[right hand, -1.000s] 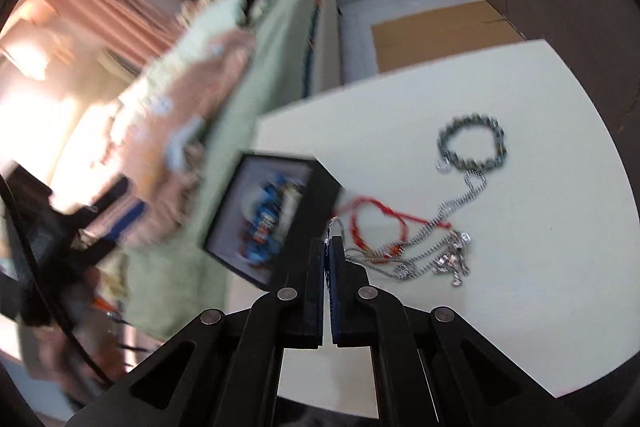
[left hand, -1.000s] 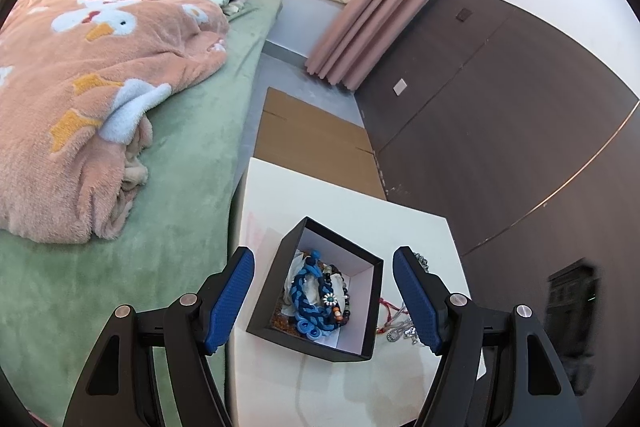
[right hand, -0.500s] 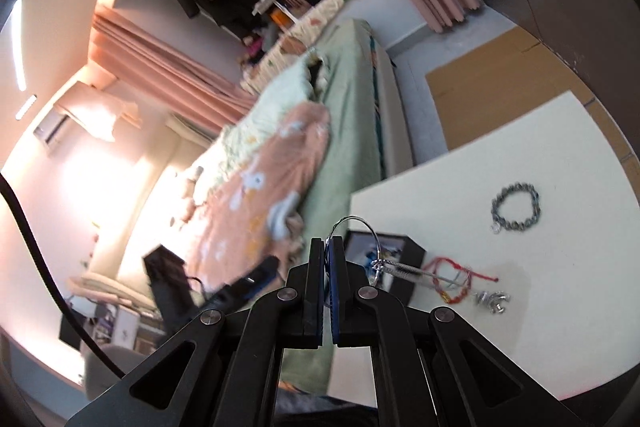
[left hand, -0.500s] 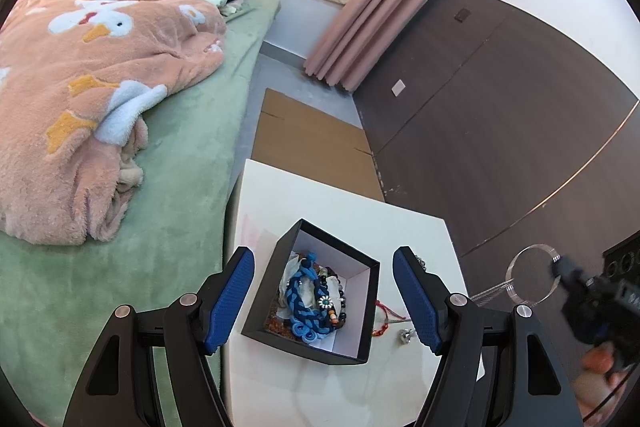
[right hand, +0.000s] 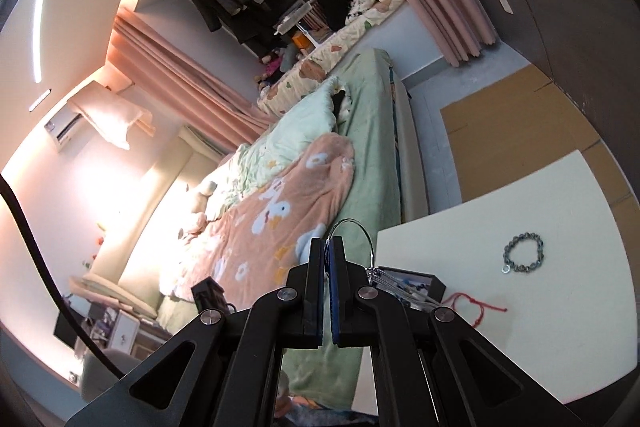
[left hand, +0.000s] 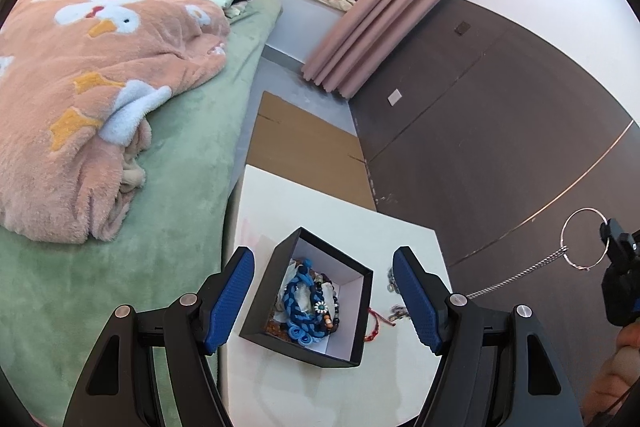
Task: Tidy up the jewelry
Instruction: 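Carry the silver chain pendant with the right gripper over the black box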
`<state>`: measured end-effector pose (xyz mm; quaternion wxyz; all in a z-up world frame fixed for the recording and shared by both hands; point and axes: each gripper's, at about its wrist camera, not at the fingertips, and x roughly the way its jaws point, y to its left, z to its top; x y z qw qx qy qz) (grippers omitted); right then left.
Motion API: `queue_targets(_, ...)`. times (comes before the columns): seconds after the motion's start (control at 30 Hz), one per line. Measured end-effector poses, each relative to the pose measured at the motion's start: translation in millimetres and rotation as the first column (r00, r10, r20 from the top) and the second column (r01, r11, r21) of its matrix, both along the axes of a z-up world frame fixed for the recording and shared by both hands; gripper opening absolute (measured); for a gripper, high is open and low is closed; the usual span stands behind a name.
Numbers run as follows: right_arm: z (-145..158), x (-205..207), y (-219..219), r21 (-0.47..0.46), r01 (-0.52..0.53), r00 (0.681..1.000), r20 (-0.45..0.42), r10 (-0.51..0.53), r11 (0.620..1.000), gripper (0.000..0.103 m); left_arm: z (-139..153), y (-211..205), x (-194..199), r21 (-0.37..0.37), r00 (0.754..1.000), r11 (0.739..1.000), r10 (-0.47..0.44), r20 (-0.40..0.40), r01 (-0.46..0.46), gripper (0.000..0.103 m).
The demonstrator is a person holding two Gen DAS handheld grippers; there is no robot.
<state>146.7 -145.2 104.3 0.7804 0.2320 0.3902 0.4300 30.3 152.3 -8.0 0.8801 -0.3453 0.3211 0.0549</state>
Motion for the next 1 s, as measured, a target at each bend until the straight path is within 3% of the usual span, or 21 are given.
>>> queue_targets(0.3, 11.9, 0.2, 7.9, -0.032, 0.014, 1.0, 0.015, -0.013, 0.999, 0.003, 2.5, 4.8, -4.4, -0.014, 1.0, 1.0, 0.007, 0.016, -0.006, 0.073)
queue_targets(0.53, 19.6, -3.0, 0.6, 0.013, 0.025, 0.999, 0.029, -0.025, 1.0, 0.003, 5.8, 7.4, -6.8, -0.027, 1.0, 1.0, 0.014, 0.025, -0.013, 0.073)
queue_targets(0.63, 6.4, -1.2, 21.5, -0.128, 0.037, 0.999, 0.017, -0.035, 0.991, 0.003, 6.8, 7.1, -6.4, -0.028, 1.0, 1.0, 0.014, 0.027, -0.013, 0.073)
queue_targets(0.7, -5.4, -0.5, 34.3, -0.168, 0.023, 1.0, 0.003, -0.023, 0.985, 0.003, 6.4, 8.7, -6.9, -0.03, 0.999, 0.999, 0.016, 0.028, -0.016, 0.073)
queue_targets(1.0, -23.2, -1.9, 69.9, -0.179, -0.048, 0.999, -0.028, 0.044, 0.983, 0.003, 9.2, 24.2, -19.3, -0.053, 0.997, 0.997, 0.067, 0.049, -0.065, 0.073)
